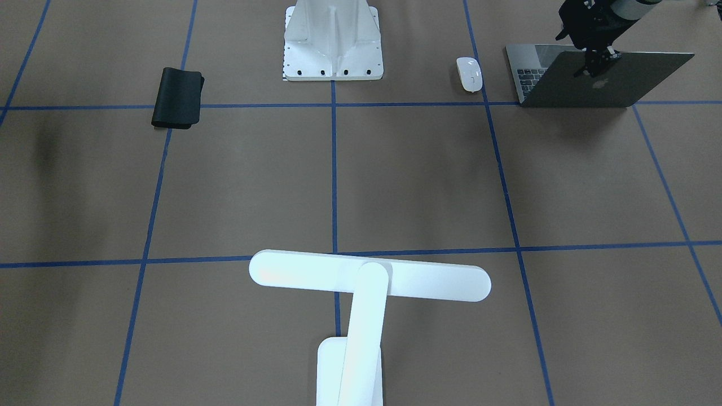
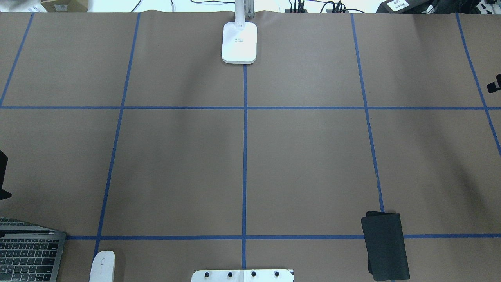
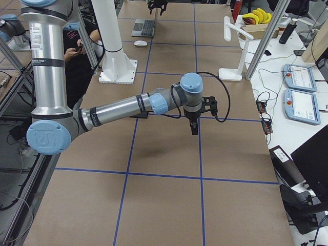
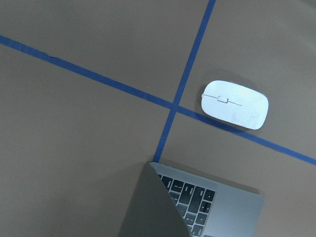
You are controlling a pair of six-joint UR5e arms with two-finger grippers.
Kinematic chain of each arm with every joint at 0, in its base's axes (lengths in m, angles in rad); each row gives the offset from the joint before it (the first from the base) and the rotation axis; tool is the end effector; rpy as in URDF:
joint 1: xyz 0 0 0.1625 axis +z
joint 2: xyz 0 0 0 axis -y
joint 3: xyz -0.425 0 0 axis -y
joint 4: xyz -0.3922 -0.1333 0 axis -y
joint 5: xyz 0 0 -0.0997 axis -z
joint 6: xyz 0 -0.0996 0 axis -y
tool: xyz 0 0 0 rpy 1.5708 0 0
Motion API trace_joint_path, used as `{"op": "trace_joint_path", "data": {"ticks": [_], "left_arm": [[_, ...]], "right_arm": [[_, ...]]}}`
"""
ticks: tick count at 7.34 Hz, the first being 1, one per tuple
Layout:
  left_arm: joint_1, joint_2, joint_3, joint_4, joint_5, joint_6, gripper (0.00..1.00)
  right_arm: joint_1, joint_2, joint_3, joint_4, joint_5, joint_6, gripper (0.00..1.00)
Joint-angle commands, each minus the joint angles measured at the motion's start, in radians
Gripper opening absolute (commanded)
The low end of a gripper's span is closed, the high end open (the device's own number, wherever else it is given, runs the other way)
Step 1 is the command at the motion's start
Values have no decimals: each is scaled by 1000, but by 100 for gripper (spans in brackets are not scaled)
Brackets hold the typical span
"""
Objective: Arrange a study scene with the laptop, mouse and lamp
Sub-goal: 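Grasp the edge of the silver laptop with the left gripper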
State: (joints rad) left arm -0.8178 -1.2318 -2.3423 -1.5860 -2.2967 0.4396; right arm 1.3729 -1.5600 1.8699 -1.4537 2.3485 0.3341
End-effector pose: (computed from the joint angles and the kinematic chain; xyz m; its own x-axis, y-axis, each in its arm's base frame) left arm 0.1813 -0.2917 0.4229 0.0537 0.9325 -0.3573 -0.7064 0.2883 0.6464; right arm -0.0358 -0.5010 0.4912 0.6647 -0.1088 0.7391 -0.0413 0.9825 0.1818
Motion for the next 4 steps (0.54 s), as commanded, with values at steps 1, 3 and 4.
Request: {"op": "trace_joint_path", "data": {"ticks": [1, 3, 4], "left_arm": [[3, -5, 0, -2, 43, 66, 93], [11, -5, 9, -15, 91, 122, 90], [15, -3, 21, -28, 91, 139, 89]], "right_arm": [[0, 0, -3, -1, 0, -1, 100], [0, 2, -8, -1, -2, -1, 100], [-2, 2, -9, -1, -2, -1, 100]]}}
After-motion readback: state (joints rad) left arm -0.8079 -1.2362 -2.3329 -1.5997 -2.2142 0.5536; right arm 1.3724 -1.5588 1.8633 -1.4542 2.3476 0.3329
